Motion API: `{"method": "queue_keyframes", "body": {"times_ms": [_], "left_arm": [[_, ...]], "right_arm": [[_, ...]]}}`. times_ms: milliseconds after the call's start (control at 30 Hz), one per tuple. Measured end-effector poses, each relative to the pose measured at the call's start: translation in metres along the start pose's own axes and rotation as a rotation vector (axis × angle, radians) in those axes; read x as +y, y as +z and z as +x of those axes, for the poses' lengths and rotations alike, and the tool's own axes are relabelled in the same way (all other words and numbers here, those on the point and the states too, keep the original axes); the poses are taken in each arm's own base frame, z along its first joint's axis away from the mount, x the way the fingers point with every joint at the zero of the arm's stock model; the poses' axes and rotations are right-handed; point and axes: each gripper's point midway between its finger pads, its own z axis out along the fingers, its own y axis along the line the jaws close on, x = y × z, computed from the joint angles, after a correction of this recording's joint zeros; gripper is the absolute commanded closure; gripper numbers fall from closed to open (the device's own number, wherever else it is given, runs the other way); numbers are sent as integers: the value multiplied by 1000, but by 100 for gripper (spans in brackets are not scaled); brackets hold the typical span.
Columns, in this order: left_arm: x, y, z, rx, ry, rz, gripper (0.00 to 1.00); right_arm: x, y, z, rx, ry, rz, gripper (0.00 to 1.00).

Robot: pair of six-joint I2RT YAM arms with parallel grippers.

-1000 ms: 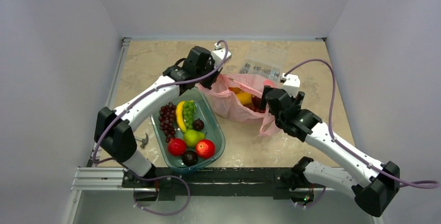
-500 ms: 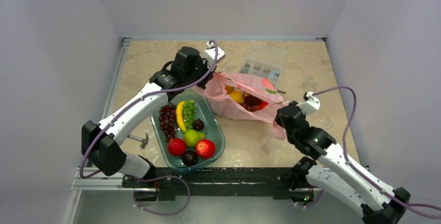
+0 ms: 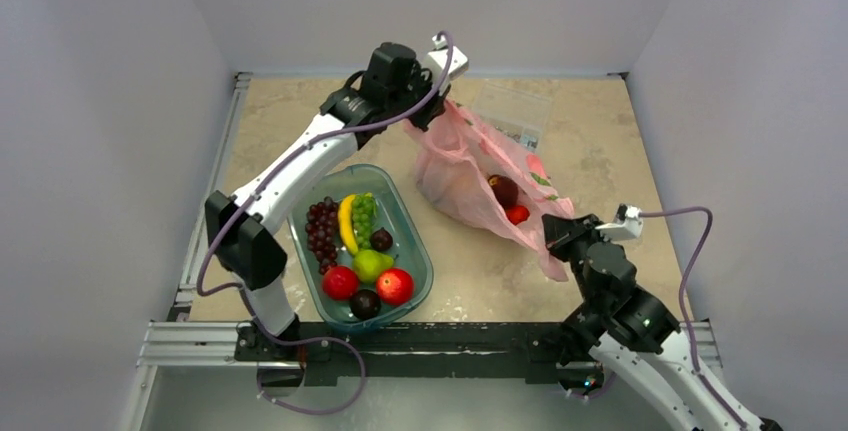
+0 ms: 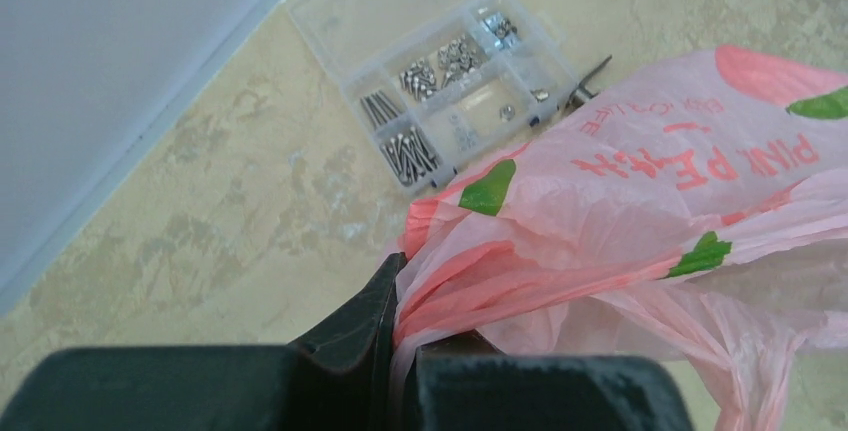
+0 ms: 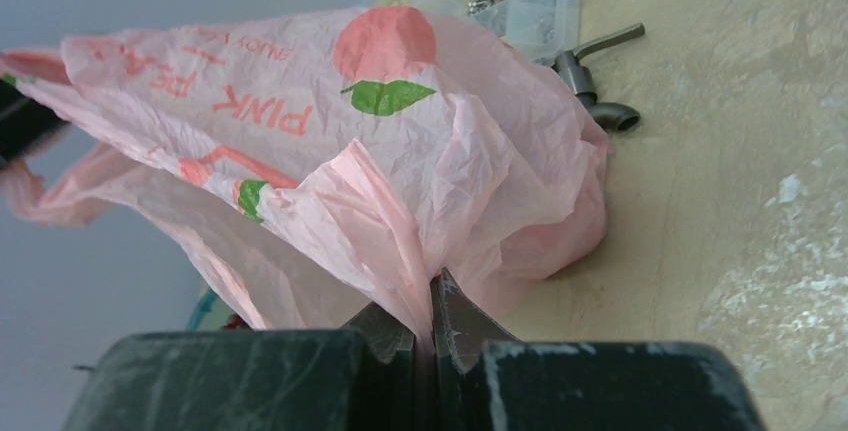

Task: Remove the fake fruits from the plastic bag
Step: Adjust the plastic bag at the center of the board.

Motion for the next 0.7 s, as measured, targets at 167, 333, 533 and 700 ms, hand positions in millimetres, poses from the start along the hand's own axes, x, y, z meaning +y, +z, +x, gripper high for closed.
{"method": "queue_keyframes", "body": {"times_ms": [167, 333, 533, 700], "left_arm": [[6, 5, -31, -33, 9, 6, 100], [8, 1, -23, -2, 19, -4, 76], [18, 0, 53, 223, 2, -74, 8], [20, -34, 67, 309, -89, -145, 0]], "right_arm": [[14, 1, -2, 52, -164, -9, 100], [27, 0, 26, 198, -273, -100, 100], [43, -12, 57, 359, -315, -235, 100], [50, -16, 65, 400, -316, -292, 100]]}}
